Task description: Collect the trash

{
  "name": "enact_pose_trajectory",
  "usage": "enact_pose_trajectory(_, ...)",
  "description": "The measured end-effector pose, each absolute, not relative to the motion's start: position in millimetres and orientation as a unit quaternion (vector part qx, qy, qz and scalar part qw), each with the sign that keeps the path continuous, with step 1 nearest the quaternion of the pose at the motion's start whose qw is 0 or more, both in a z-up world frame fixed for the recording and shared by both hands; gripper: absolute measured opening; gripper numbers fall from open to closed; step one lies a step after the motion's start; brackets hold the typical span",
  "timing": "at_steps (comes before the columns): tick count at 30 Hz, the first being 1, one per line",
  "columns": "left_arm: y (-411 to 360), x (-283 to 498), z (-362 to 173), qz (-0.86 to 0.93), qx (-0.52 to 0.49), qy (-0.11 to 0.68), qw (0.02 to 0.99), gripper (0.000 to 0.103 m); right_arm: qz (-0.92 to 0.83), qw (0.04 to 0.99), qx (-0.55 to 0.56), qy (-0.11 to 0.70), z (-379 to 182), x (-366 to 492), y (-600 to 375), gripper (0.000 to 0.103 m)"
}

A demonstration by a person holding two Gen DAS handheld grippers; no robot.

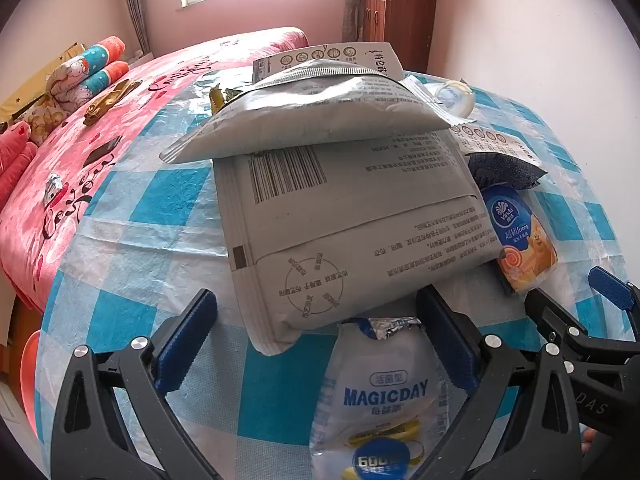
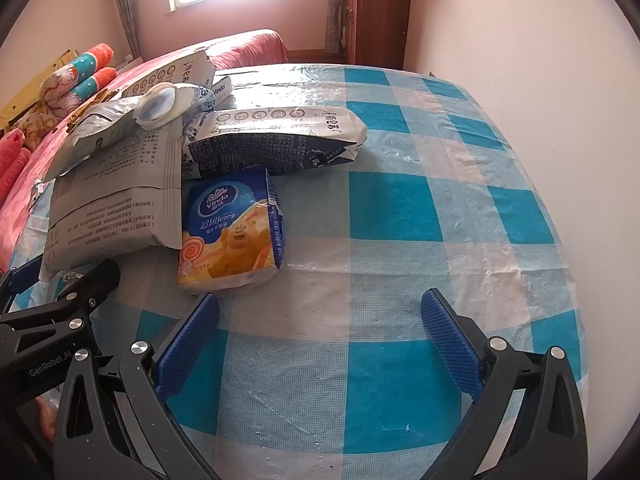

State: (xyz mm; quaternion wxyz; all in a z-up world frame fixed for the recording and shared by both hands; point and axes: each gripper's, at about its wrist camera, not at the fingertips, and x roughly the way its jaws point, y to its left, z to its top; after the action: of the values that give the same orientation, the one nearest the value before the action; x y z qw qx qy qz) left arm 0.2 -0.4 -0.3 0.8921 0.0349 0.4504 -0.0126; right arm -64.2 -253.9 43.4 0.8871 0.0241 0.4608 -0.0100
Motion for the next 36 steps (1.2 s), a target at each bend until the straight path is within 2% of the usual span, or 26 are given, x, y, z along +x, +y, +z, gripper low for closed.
enact_pose_trajectory(12,5.5,-5.4,-0.2,-0.03,0.046,0.458,0.887,0.099,-0.019,0.886,0.025,0.463,44.3,-76.4,-252.5,0.099)
enact_pose_trajectory(19,13.4,-39.1,20.9,-0.025,0.078,0.398,0.914,0.099,-0.001,0.887,0.032,0.46,45.5,-97.3,-246.6,0.099)
enact_pose_trajectory(23,21.0,-59.5,37.0,-0.031,0.067,0.37,0.926,0.099,0.003,0.899,0.037,0.437,57.7,-113.4,-241.8,0.099)
enact_pose_trajectory(36,63.7,-105.8,96.4,-0.04,0.024,0.293,0.955,0.099,-0.011,0.952,0.019,0.304,146.9,-160.7,-231.2,0.099)
